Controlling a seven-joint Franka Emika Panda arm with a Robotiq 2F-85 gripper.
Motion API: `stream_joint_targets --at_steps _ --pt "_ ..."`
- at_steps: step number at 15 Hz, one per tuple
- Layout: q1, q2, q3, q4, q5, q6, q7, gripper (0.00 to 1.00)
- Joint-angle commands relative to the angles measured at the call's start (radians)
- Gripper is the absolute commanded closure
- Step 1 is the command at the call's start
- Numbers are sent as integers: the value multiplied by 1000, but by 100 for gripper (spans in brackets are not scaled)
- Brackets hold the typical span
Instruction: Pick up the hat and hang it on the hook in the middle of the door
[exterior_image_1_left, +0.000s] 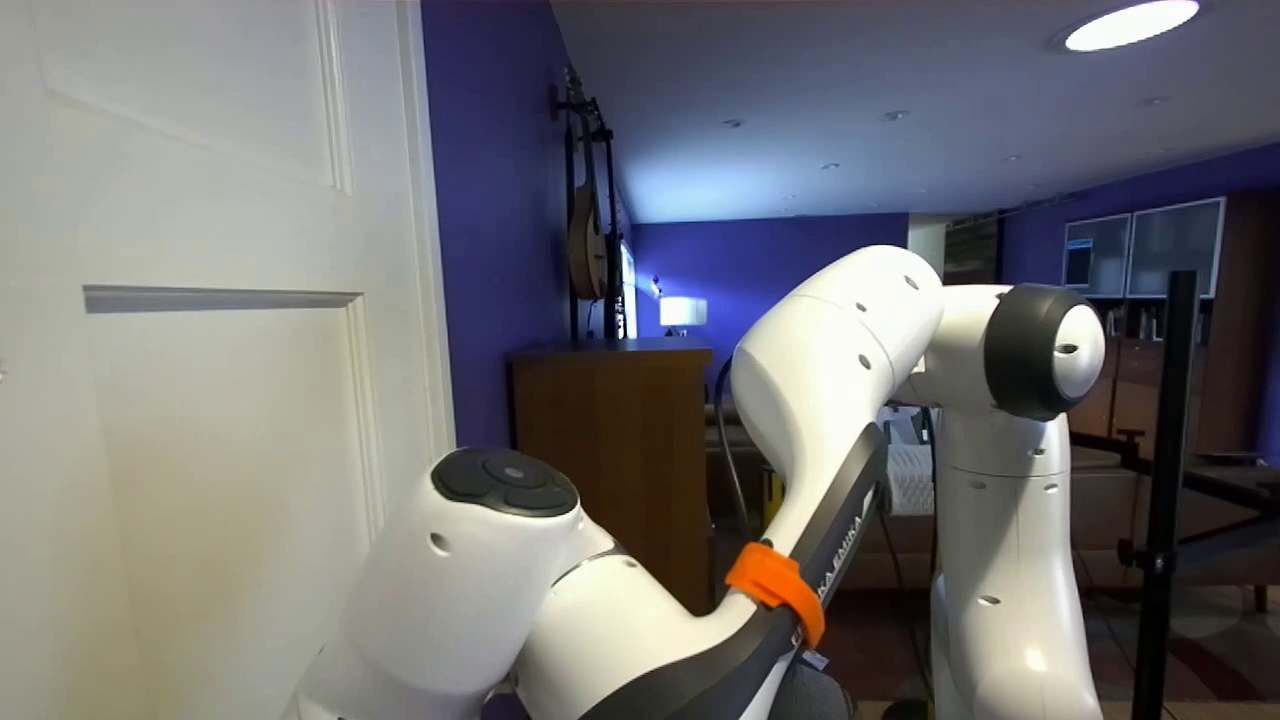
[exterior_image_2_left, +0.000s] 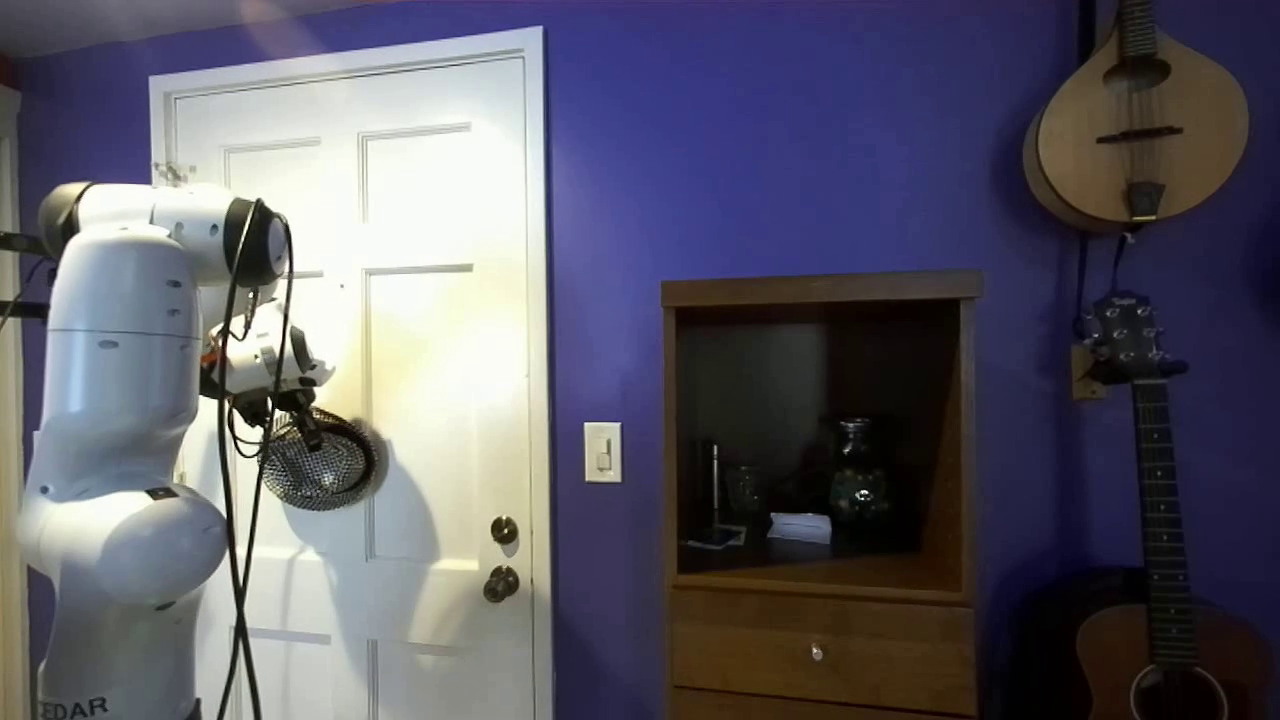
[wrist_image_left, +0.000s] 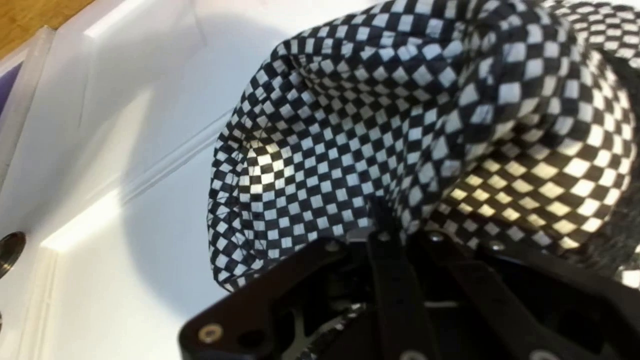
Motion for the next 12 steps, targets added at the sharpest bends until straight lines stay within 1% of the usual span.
stream_joint_targets --at_steps 1,7,8,9,10,11,12 --pt "17 76 1 65 -71 -21 -14 99" --pt "63 179 -8 160 -185 -89 -14 99" --pt "71 195 -8 175 -196 -104 -17 88" --pt "79 209 -10 189 -204 -116 -19 69" --pt "202 191 -138 192 -148 -108 -59 64" --pt "226 200 -160 204 -141 -110 -69 56" --pt "267 206 -202 214 -137 -113 -78 50"
